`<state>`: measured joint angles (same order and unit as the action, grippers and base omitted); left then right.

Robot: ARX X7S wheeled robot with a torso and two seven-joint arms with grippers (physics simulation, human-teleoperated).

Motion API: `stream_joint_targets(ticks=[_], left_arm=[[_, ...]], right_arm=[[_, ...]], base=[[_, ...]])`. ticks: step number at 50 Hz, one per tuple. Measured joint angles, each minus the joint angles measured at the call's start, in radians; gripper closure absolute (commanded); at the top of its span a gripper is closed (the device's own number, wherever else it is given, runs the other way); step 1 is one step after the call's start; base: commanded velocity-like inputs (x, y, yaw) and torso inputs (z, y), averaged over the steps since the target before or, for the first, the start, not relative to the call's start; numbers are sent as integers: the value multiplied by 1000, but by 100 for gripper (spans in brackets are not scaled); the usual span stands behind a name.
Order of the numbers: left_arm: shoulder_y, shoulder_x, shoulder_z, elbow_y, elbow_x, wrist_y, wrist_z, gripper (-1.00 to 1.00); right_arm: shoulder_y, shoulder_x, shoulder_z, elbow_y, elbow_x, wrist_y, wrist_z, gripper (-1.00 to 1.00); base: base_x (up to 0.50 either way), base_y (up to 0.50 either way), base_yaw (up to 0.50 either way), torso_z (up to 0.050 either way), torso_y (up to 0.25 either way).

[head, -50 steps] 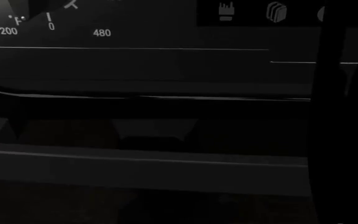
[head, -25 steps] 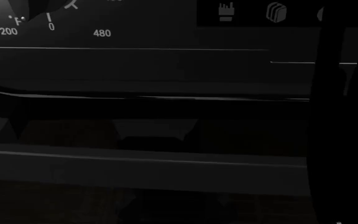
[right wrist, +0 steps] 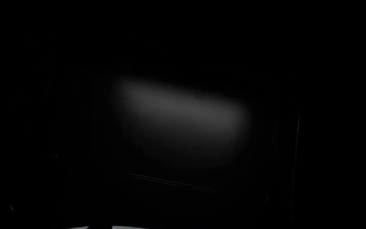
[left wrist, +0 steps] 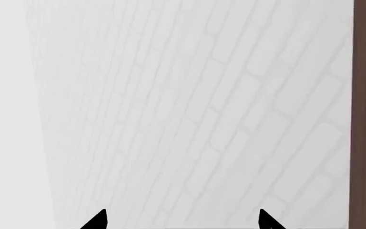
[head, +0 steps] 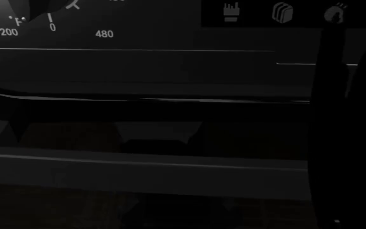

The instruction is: Pick the garlic from the counter and place it in the microwave.

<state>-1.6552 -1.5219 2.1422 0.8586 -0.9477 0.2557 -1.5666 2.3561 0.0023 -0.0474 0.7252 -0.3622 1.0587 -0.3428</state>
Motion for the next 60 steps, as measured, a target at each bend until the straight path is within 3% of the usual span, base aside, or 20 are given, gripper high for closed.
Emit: stream_joint_targets(ticks=[36,60], left_arm=[[152,-8,-167,12,2,-18,-1,-100],[198,-23,-246,33,-8,-47,-1,-100]], right_arm=[[0,0,6,-251,-87,104,-210,-100],[0,3,0,-488,-452,262,-641,-100]], base=[[0,0,0,0,0],[0,0,0,0,0]])
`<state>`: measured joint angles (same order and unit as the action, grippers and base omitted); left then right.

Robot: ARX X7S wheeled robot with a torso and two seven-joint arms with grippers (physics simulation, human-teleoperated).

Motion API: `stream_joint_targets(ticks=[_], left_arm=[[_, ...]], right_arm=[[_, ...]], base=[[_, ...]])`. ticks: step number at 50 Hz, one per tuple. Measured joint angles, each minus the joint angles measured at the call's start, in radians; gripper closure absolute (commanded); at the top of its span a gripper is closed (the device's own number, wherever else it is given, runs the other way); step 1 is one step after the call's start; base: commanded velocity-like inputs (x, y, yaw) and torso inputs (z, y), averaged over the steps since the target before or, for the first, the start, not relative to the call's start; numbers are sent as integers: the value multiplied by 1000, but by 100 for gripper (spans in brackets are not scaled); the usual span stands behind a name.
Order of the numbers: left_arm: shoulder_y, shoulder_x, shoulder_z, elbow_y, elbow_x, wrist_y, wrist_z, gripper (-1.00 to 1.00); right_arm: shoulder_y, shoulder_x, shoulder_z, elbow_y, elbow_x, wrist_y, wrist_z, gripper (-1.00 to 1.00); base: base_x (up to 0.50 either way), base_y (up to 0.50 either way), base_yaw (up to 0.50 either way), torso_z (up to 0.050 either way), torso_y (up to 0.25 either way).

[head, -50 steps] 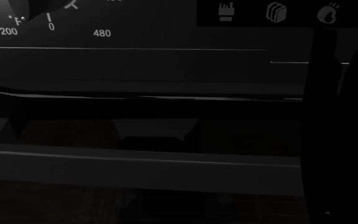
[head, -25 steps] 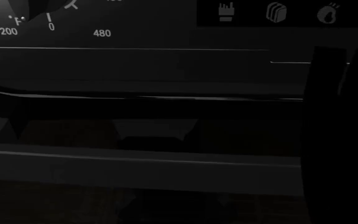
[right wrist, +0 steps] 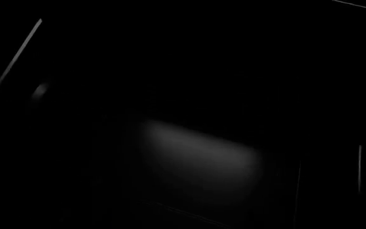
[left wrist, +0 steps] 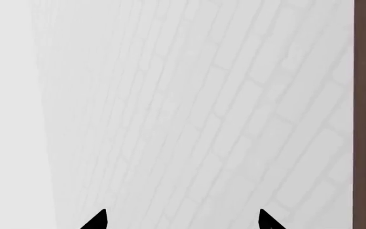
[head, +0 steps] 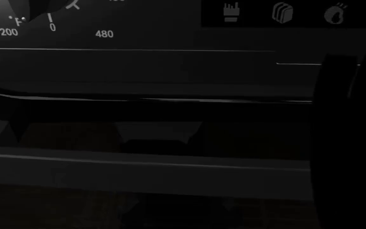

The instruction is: Pick the garlic from the counter and place it in the microwave.

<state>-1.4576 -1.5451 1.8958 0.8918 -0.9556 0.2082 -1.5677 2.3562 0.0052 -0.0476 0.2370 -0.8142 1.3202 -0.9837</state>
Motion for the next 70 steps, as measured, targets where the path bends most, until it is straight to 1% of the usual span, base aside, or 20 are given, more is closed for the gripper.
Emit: stream_joint_targets(ticks=[8,22,29,38,51,64,70], left_arm=[[11,-9,-19,9,5,-4,5,-100],[33,0,-38,11,14,-6,2,-100],[48,0,-52,17,17,-9,2,-100],[62,4,-69,23,18,-16,5,-100],[55,21,-101,35,0,-40,11,-100],[70,32,-117,37,8,-48,6,-100],[85,32,-127,40,16,-50,4,-100]], right_arm=[[0,-2,-7,-61,-147,45,-165,-100],[0,-4,-23,-129,-381,100,-420,-100],[0,20,-76,-154,-426,160,-504,-100],[0,53,-126,-184,-436,213,-553,-100],[0,104,-185,-247,-422,240,-578,-100],[0,127,-199,-283,-410,248,-584,-100],[-3,120,-190,-277,-414,249,-586,-100]], base=[[0,0,0,0,0],[0,0,0,0,0],[0,0,0,0,0],[0,0,0,0,0],[0,0,0,0,0],[0,0,0,0,0],[0,0,0,0,0]])
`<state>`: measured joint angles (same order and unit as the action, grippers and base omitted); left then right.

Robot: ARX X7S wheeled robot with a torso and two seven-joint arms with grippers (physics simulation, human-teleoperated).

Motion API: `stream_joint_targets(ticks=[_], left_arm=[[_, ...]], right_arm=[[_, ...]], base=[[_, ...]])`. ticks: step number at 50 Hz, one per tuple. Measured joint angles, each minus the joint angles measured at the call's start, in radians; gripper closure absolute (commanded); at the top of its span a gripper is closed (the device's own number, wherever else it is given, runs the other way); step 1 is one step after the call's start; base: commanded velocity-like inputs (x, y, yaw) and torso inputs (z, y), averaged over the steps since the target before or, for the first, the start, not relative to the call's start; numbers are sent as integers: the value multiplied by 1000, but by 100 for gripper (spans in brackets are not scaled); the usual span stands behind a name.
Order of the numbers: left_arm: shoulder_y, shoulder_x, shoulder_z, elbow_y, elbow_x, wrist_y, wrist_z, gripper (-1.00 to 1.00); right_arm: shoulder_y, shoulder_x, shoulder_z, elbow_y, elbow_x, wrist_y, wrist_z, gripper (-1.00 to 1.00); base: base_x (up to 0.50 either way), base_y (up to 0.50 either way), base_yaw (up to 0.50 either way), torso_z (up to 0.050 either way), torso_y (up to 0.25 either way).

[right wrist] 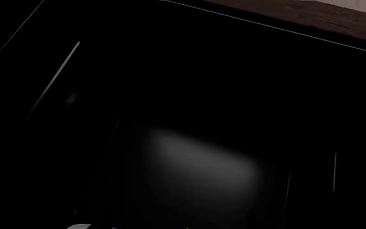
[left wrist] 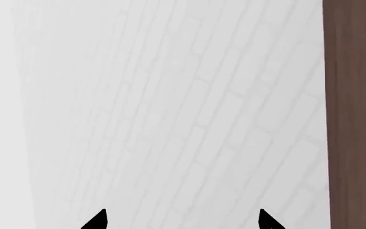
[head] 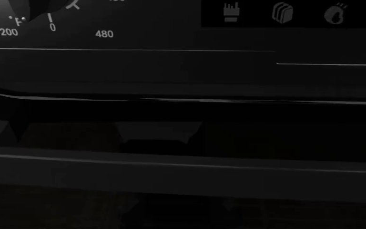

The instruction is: Pick the garlic from the counter and place it in the microwave.

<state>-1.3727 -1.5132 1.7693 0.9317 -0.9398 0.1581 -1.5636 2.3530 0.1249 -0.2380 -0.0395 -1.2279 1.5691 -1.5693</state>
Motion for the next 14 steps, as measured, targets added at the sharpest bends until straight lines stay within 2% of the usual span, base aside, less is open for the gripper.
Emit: stream_joint_targets(ticks=[14], left_arm=[[46,4,-30,-2,17,1,-3,-100]], right_arm=[[-58,-46,43,-5,-46,1,-1,-100]], base=[[0,0,0,0,0]])
